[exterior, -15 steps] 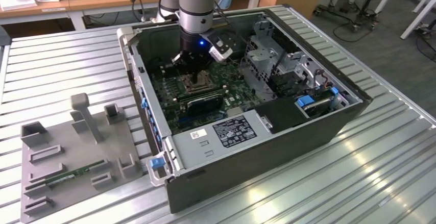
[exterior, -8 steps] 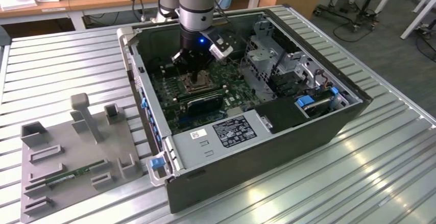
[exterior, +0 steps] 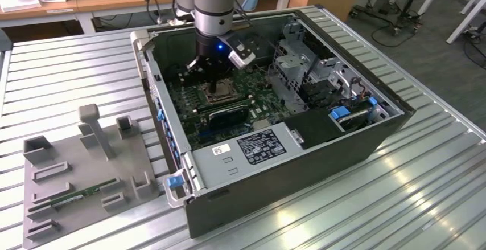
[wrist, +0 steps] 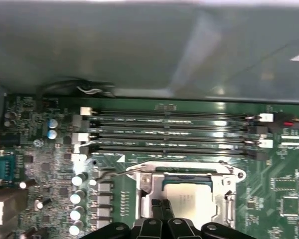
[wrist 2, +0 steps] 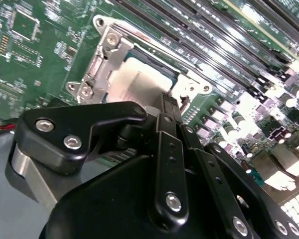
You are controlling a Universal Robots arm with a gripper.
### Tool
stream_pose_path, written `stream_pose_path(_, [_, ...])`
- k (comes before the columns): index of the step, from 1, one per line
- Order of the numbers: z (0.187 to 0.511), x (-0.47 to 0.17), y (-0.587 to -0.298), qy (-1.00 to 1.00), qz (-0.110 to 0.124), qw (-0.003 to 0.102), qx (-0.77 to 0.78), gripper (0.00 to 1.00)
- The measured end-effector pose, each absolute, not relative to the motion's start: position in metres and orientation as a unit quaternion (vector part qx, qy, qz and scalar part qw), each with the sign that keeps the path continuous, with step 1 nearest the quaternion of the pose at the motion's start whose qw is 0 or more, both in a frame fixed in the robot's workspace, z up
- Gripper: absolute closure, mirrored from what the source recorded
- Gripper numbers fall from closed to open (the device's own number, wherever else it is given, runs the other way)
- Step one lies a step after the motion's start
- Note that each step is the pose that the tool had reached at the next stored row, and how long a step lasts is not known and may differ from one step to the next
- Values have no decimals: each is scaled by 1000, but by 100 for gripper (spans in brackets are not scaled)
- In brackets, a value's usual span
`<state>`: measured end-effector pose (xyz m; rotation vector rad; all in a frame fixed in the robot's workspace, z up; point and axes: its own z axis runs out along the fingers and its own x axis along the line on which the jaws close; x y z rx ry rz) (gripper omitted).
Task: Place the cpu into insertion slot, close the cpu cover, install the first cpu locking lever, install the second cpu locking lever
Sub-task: 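Close the cpu cover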
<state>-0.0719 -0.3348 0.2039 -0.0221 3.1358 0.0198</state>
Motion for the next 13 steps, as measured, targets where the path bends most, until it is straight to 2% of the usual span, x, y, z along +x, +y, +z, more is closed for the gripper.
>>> stream_pose_path(13, [200,-78,-335,1000,6,3,-7,89])
